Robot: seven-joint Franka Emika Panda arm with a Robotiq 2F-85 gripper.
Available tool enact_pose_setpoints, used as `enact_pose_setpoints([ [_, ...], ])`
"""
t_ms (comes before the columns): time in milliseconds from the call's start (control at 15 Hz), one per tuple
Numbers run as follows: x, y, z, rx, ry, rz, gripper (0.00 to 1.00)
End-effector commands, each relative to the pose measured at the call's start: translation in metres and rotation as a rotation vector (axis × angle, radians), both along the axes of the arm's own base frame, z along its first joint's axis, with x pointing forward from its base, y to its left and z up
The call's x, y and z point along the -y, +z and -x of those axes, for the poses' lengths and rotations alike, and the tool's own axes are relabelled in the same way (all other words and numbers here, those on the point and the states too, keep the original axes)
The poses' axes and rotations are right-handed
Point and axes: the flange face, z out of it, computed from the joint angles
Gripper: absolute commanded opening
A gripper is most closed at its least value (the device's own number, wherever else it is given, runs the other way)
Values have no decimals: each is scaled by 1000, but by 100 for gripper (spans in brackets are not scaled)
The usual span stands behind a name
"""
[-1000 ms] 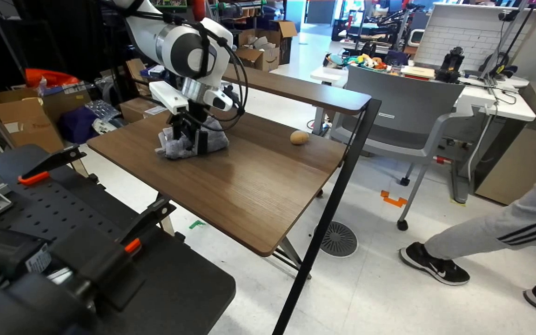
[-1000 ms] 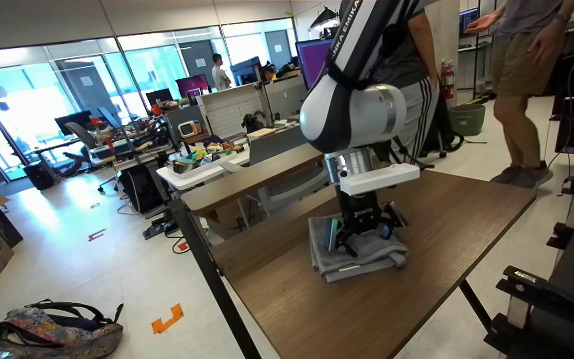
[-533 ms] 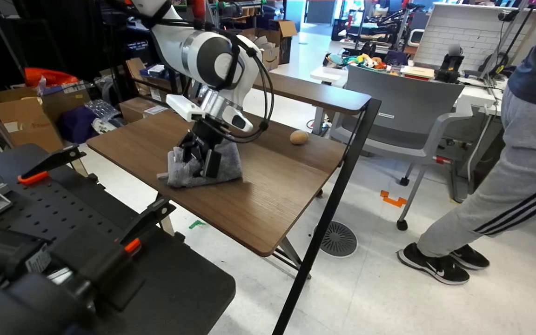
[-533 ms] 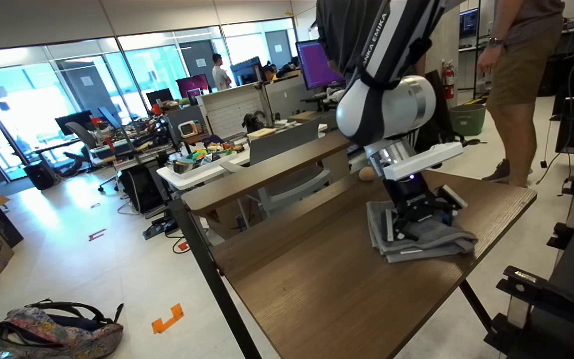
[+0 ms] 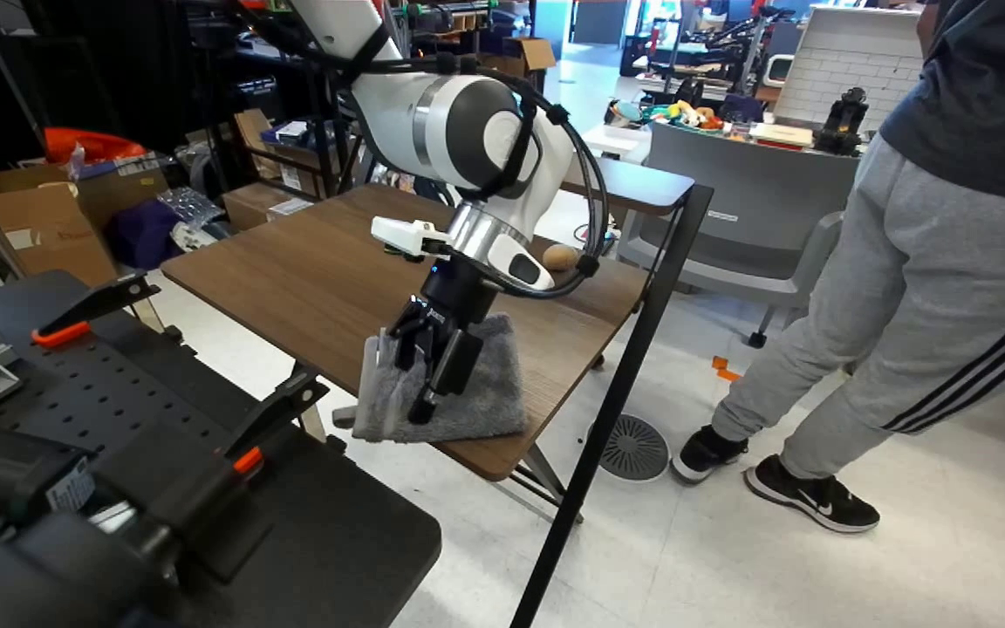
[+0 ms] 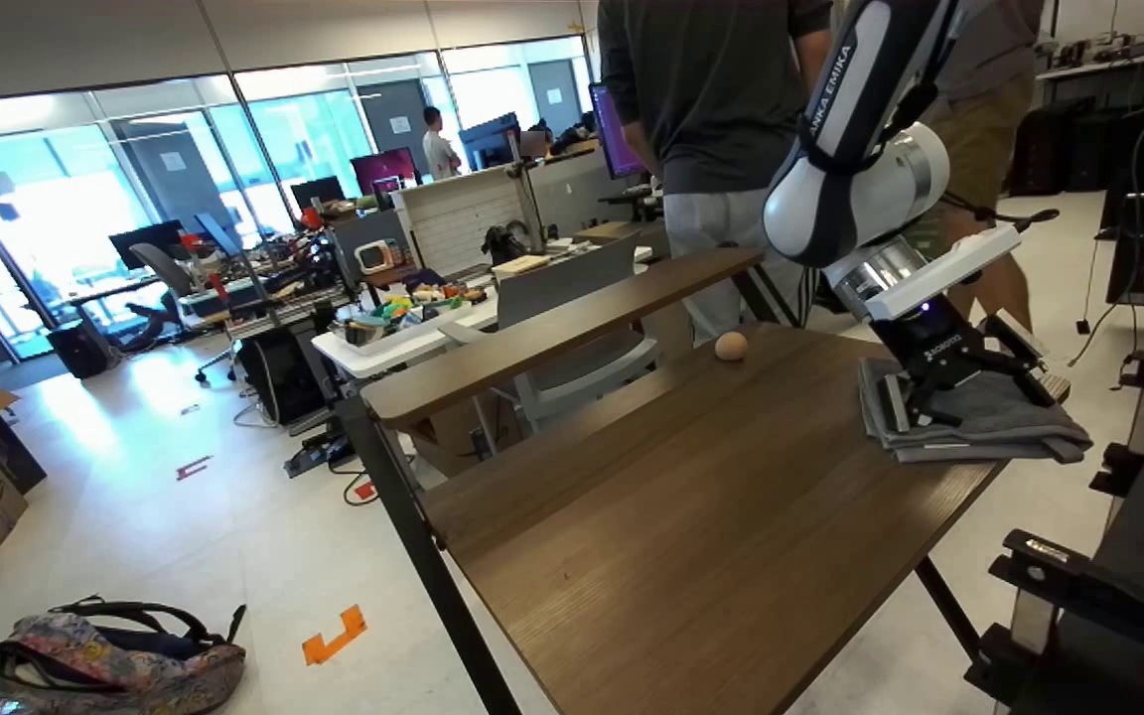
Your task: Move the brown object to the left then use the towel to wipe the table
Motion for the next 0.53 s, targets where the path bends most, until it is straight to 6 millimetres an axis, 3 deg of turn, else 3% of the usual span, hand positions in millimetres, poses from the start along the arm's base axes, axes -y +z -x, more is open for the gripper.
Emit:
enact_pose_setpoints([
  [0,20,-36,6,1,7,104,100],
  [200,11,-32,-4,58,61,95,100],
  [467,15,-20,-23,160,174,144,100],
])
